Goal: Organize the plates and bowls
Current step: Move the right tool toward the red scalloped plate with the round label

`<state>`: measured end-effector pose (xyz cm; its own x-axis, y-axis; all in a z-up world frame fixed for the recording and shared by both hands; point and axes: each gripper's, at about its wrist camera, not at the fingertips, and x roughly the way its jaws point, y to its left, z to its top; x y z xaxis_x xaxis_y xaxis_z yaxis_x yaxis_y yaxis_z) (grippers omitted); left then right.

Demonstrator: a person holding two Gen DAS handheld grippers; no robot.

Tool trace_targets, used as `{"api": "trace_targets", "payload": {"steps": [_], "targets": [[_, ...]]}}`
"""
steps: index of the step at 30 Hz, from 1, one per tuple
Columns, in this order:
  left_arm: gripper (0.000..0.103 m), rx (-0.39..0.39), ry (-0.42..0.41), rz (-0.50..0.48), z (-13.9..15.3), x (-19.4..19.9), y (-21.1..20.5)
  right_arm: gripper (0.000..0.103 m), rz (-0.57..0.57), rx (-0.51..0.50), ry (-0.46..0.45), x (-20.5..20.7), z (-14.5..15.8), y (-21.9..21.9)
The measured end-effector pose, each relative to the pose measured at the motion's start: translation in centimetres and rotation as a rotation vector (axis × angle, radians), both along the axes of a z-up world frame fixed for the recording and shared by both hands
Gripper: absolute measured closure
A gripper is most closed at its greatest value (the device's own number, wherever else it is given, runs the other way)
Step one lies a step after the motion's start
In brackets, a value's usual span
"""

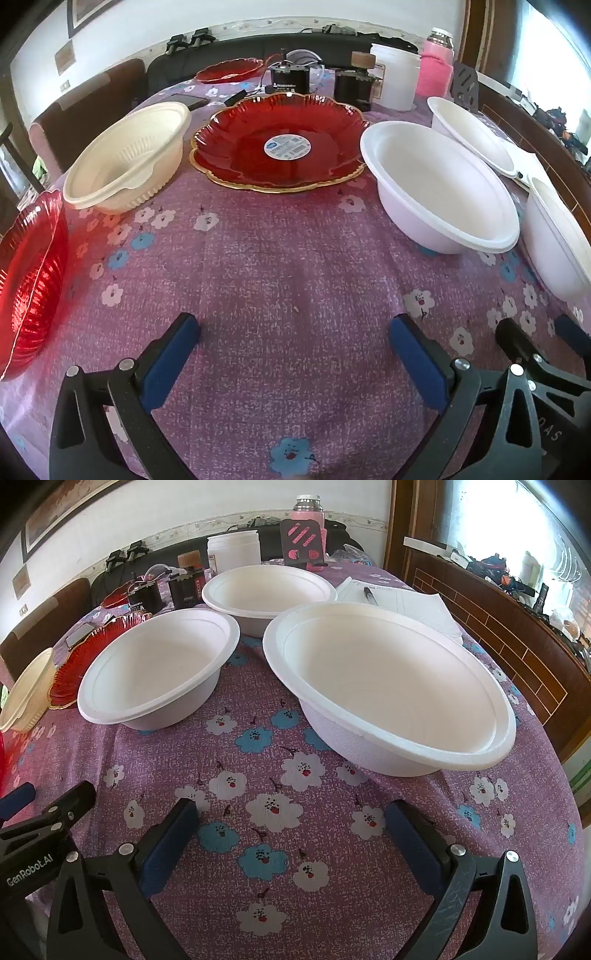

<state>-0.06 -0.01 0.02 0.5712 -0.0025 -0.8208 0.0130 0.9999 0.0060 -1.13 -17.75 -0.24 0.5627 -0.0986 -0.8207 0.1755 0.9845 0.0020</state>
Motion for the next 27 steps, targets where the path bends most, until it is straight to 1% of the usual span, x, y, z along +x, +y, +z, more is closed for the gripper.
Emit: {"api": "trace_targets", "payload": {"steps": [7,11,20,24,27], "targets": [[0.0,0.0,0.023,-0.019,0.3,0.5,0.9,0.001,0.0,0.0,-0.001,0.0,0.0,0.0],[0.0,0.003,0.02,-0.01,-0.1,0.1,0.4,0.001,0.0,0.0,-0.001,0.0,0.0,0.0],[0.0,0.0,0.018,-0.026,-0.1,-0.1,0.3,0.001,0.003,0.0,-0.001,0.0,0.0,0.1],[0.0,0.003,0.015,-0.018,0.0,-0.3,0.2,0.001,0.035,0.002,0.0,0.0,0.0,0.2],[0.0,0.012,0.008,0.02,0.1,-0.9,0.0,0.001,0.084,0.012,0.017,0.4,0.0,-0.6]]}}
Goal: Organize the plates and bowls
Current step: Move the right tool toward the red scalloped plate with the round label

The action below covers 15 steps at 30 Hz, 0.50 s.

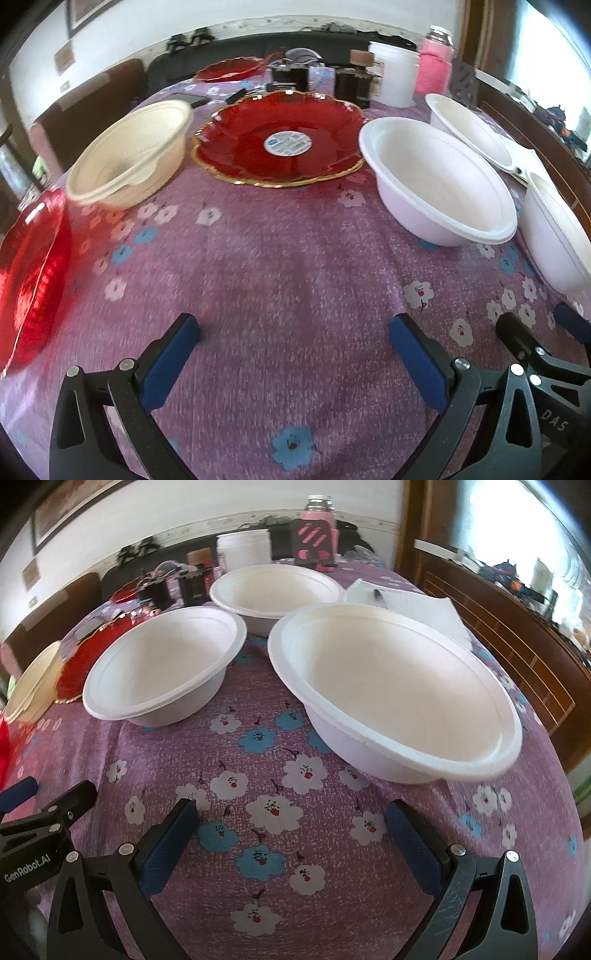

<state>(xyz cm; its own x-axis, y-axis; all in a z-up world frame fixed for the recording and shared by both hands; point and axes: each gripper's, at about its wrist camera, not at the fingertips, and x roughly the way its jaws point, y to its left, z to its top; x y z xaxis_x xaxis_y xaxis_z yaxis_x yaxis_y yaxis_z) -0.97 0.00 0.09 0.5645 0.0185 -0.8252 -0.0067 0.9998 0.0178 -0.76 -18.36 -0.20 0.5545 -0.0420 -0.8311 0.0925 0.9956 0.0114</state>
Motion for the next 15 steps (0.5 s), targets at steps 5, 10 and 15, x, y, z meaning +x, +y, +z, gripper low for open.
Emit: {"api": "trace_targets", "payload": {"steps": [5,10,15], "targets": [[0.0,0.029,0.037,-0.06,0.4,-1.1,-0.3,0.001,-0.017,-0.011,0.052,0.5,0.1,0.5],[0.007,-0.016,0.033,-0.059,2.1,-3.7,1.8,0.001,-0.016,-0.005,0.04,0.7,0.2,0.3],[0.007,-0.013,-0.138,-0.017,7.1,-7.5,4.2,0.001,-0.012,-0.006,0.038,0.5,0.1,0.3]]}}
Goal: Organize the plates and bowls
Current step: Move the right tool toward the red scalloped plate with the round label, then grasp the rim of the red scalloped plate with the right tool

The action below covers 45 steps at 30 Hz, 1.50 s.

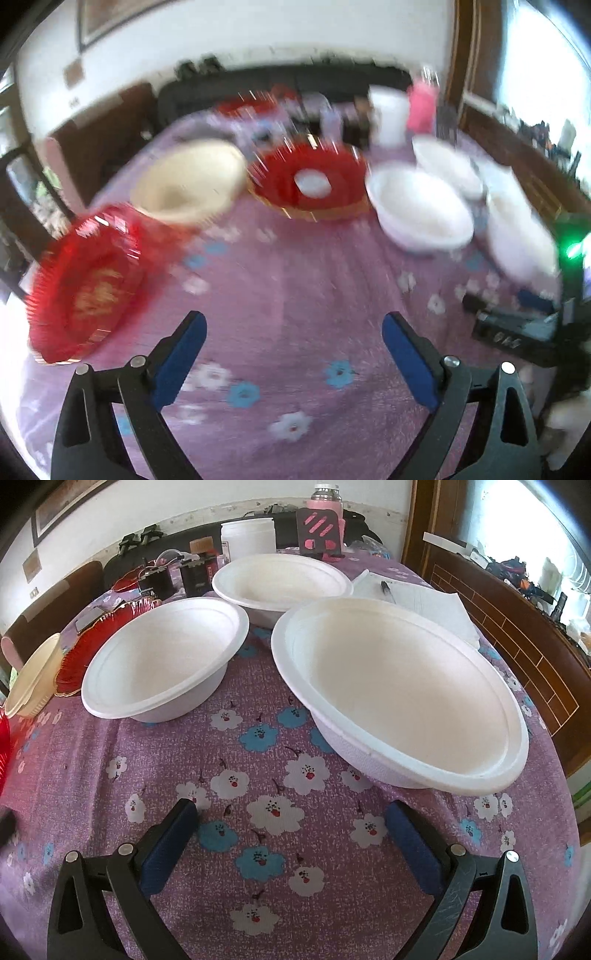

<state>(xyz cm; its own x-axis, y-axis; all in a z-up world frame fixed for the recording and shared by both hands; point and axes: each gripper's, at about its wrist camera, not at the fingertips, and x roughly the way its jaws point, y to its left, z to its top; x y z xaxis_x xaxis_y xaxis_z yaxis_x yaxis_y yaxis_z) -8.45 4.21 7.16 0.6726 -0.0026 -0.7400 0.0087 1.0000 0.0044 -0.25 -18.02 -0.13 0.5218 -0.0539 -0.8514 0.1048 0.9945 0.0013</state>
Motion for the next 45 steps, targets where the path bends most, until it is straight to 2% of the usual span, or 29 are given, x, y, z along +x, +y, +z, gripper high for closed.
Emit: {"api": "trace_targets", "payload": {"steps": [5,6,8,12,16,20,23,26,29,33,38,41,45], "targets": [[0.007,-0.019,-0.102,0.071,3.9,-2.0,2.4,0.001,0.055,-0.027,0.014,-0.8,0.4,0.1],[0.007,-0.024,-0.11,0.081,4.2,-2.2,2.9,0.006,0.064,-0.048,0.002,-1.3,0.8,0.2],[0.007,-0.043,-0.119,0.097,4.4,-2.7,3.9,0.007,0.082,-0.069,-0.038,-3.0,2.0,0.2],[0.007,-0.116,-0.116,0.085,3.2,-1.4,3.9,0.007,0.096,-0.018,-0.119,-6.1,4.7,-0.6],[0.007,-0.161,-0.026,0.031,0.4,0.4,2.6,0.007,0.077,-0.001,-0.155,-6.5,6.7,-1.7],[0.007,-0.145,-0.037,0.003,0.5,2.5,1.4,0.007,0.068,-0.018,-0.179,-3.2,9.6,-2.0],[0.007,-0.163,-0.065,-0.01,1.0,4.8,0.9,0.009,0.093,-0.025,-0.194,0.1,11.7,-0.3],[0.008,-0.21,-0.057,-0.016,0.6,7.3,1.5,0.013,0.15,0.013,-0.154,3.9,13.2,1.8],[0.014,-0.216,-0.075,0.003,-0.4,8.2,2.6,0.013,0.214,0.037,-0.109,8.1,14.0,4.5],[0.015,-0.281,-0.054,0.021,-1.3,9.1,4.5,0.017,0.25,0.046,-0.03,14.2,12.7,7.9],[0.016,-0.3,-0.003,0.088,-2.6,10.0,6.3,0.024,0.263,0.012,0.083,20.9,8.6,11.2],[0.016,-0.31,0.009,0.107,-2.9,10.1,6.7,0.031,0.276,0.006,0.138,23.6,6.4,12.3],[0.016,-0.323,0.026,0.114,-3.3,10.4,6.6,0.039,0.28,0.06,0.196,25.4,3.8,12.9]]}}
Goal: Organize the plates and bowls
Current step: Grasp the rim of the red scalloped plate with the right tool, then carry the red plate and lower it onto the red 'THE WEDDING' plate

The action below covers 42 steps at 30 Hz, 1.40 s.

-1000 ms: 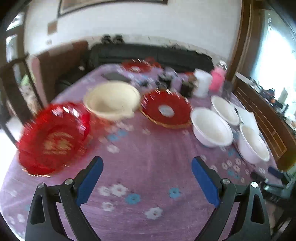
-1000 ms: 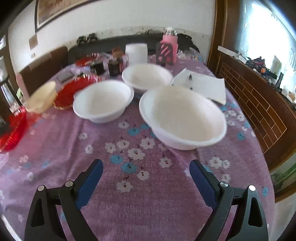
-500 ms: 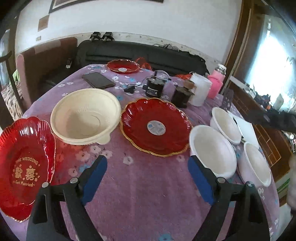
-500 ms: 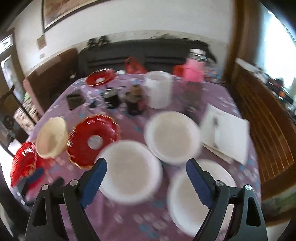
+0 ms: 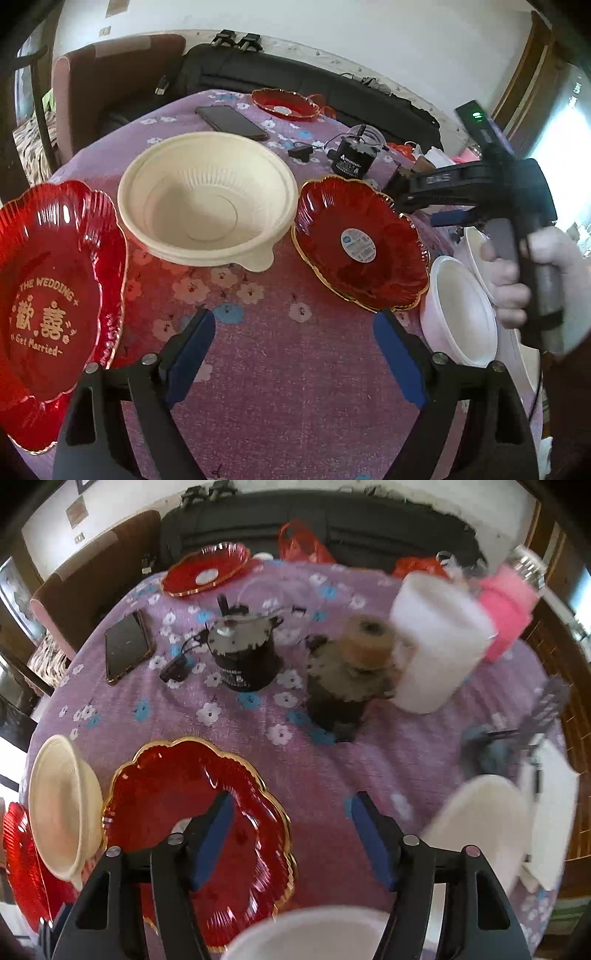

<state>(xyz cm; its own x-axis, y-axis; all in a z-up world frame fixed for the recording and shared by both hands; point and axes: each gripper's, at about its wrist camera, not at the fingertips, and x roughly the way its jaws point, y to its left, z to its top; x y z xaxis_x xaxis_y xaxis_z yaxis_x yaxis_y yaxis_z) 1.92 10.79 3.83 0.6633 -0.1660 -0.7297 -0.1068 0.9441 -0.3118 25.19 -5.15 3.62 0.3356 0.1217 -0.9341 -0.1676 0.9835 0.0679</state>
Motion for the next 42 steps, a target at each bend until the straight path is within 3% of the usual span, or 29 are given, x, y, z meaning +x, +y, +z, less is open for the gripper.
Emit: {"api": "trace_targets", "payload": {"steps": [4,8,16,22,27,34,37,42], "targets": [[0.016,-0.002,0.009,-0.006,-0.3,0.0,-0.2,0.067,0.005,0.071,0.054,0.0,-1.9,0.4],[0.016,-0.017,0.016,0.023,-0.3,0.0,0.3,0.078,0.005,0.124,0.081,-1.5,-1.3,0.3],[0.016,-0.003,0.023,0.039,-0.4,0.2,0.4,0.088,0.063,0.128,0.187,-6.2,-0.9,1.2],[0.016,-0.002,0.012,0.043,-0.1,-0.1,0.5,0.087,0.073,0.113,0.192,-9.5,-0.7,1.3],[0.016,-0.019,0.01,0.035,0.0,0.0,0.7,0.086,0.009,0.075,0.18,-10.8,-0.8,-0.8],[0.016,-0.04,-0.007,0.026,0.3,-0.5,0.8,0.082,-0.108,0.282,0.114,-11.7,-2.2,-2.2],[0.016,-0.022,-0.03,0.047,1.4,-1.4,1.2,0.089,-0.119,0.281,0.078,-12.8,-1.9,-1.8],[0.015,0.0,-0.065,0.038,3.1,-3.2,1.6,0.091,-0.124,0.265,0.052,-16.8,-0.8,-1.6]]}}
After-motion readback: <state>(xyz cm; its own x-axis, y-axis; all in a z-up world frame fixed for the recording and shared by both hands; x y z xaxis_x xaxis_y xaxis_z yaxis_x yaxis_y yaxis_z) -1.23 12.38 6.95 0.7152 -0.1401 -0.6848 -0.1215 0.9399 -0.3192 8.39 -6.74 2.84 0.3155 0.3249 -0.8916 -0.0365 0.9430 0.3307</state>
